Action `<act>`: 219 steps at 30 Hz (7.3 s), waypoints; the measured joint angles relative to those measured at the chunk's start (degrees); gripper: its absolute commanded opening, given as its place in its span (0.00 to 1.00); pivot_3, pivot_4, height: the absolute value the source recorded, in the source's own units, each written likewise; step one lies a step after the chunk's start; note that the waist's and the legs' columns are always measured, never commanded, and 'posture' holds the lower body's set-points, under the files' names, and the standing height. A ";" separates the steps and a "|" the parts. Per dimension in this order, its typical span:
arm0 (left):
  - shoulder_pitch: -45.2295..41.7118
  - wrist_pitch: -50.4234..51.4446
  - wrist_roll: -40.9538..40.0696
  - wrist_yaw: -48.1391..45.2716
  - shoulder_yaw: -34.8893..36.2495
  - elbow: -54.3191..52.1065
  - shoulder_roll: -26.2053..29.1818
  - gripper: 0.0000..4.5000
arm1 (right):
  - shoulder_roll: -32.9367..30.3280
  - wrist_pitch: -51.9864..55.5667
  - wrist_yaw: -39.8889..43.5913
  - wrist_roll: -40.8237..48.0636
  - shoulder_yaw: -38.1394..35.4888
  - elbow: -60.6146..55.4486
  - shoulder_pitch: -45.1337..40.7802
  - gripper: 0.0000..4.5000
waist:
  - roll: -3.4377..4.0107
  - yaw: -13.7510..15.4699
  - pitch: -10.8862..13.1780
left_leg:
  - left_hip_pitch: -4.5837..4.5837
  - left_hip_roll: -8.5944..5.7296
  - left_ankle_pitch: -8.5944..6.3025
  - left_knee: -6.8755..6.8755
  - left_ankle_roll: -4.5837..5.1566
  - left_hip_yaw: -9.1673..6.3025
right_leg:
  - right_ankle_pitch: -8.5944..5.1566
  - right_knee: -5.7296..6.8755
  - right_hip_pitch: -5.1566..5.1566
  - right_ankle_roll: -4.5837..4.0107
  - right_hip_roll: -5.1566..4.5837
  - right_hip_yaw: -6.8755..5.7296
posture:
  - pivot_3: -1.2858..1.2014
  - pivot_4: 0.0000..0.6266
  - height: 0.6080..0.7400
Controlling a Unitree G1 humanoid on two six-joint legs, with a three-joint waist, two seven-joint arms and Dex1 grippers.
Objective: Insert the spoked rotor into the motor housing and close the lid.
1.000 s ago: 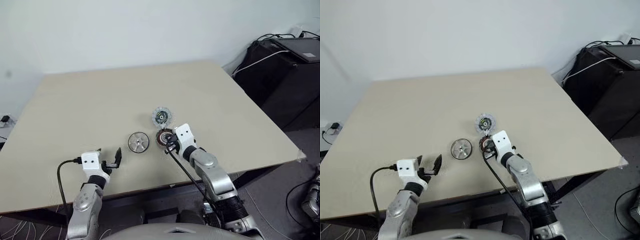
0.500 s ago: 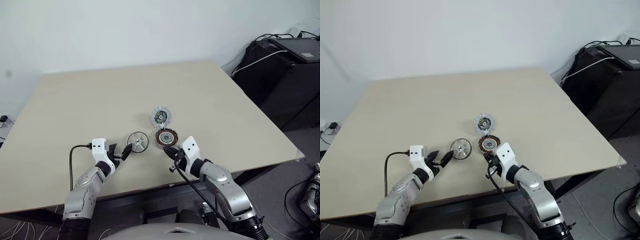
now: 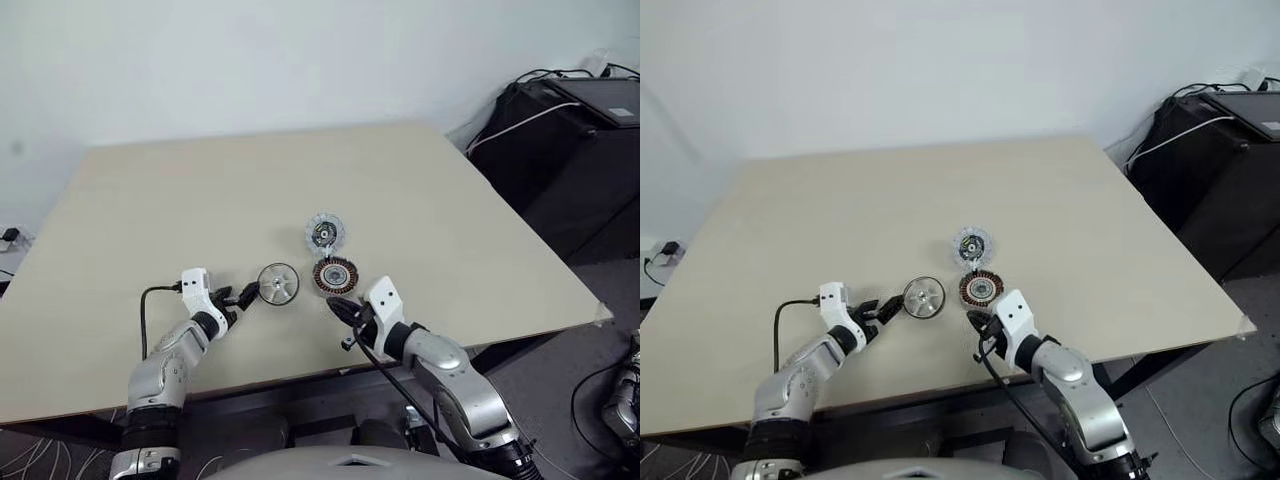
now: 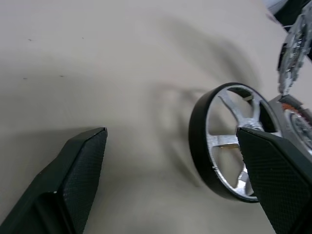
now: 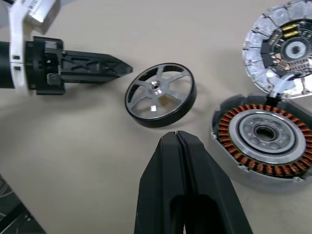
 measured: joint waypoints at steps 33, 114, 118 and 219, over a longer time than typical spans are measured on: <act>-5.79 4.07 -2.58 0.75 1.19 5.72 -6.37 0.71 | -0.09 0.02 -1.20 0.11 0.50 -0.24 0.57 0.00 | -0.06 0.01 -0.02 | 0.00 -0.01 0.01 0.15 0.00 0.00 | 0.13 0.01 0.06 0.00 0.00 0.01 | 0.52 0.00 1.00; -18.57 3.03 -11.93 3.65 -2.78 19.27 -17.70 0.13 | -0.23 0.03 -5.06 -0.12 0.40 -2.72 3.86 0.00 | -0.21 -0.10 -0.02 | -0.52 -0.02 -0.25 1.05 0.23 0.01 | 0.41 -0.11 0.00 0.27 0.10 0.00 | 0.52 0.00 1.00; -18.54 3.35 -11.14 4.34 -2.69 19.34 -17.70 0.33 | -0.23 0.03 -5.07 -0.13 0.40 -2.72 3.86 0.00 | -0.21 -0.09 -0.02 | -0.52 -0.02 -0.24 1.05 0.23 0.01 | 0.42 -0.11 0.00 0.26 0.10 0.00 | 0.52 0.00 1.00; 17.08 -40.98 15.34 -13.53 -20.65 -8.54 3.34 0.00 | -12.79 -3.67 25.72 -22.26 19.10 28.99 -37.13 0.40 | 0.70 -0.13 0.00 | -0.30 0.49 -0.32 0.98 0.15 0.49 | 0.64 -0.13 -0.09 -0.15 0.55 0.33 | 0.52 0.00 1.00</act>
